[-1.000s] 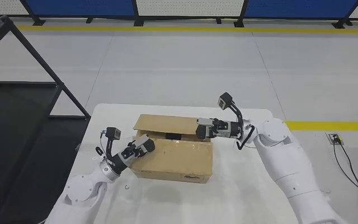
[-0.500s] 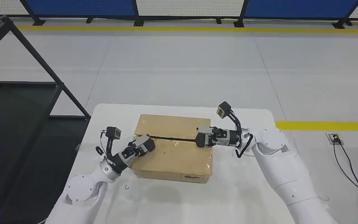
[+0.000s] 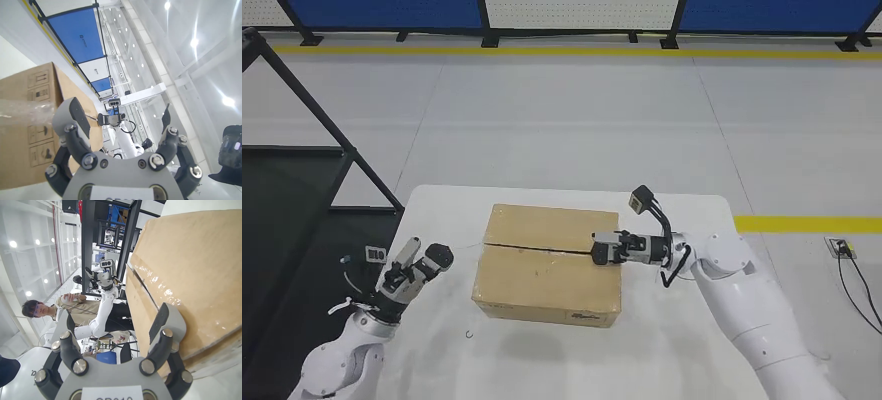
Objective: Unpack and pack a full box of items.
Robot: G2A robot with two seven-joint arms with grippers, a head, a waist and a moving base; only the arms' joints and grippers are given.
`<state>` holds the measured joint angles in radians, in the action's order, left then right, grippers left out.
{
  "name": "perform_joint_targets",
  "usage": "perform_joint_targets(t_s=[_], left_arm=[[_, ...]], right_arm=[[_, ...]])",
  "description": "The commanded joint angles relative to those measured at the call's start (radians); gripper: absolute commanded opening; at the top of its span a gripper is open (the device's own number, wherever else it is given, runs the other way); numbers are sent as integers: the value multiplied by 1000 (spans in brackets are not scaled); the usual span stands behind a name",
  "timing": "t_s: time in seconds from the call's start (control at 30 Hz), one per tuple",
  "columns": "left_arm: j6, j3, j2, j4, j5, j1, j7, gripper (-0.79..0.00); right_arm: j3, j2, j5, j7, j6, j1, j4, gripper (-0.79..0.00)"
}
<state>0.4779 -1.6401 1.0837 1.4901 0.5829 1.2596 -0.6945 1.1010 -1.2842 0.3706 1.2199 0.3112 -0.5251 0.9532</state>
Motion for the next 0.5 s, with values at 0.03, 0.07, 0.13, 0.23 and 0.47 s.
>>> perform_joint_targets(t_s=[0.03,0.07,0.13,0.23,0.47], left_arm=[[-8,-28,-4,-13,35,39,-39,0],[-12,-34,-4,-18,48,50,-56,0],[-23,-40,-5,-34,71,64,-81,0],[-41,-30,-4,-51,103,73,-118,0],[-53,11,1,-105,69,60,-104,0]], right_arm=[[-8,-2,-5,-16,5,3,-5,0],[-12,-3,-7,-20,6,5,-7,0],[-17,-5,-5,-24,11,8,-10,0],[-21,-6,3,-25,31,9,-15,0],[-28,-7,7,-22,55,6,-17,0]])
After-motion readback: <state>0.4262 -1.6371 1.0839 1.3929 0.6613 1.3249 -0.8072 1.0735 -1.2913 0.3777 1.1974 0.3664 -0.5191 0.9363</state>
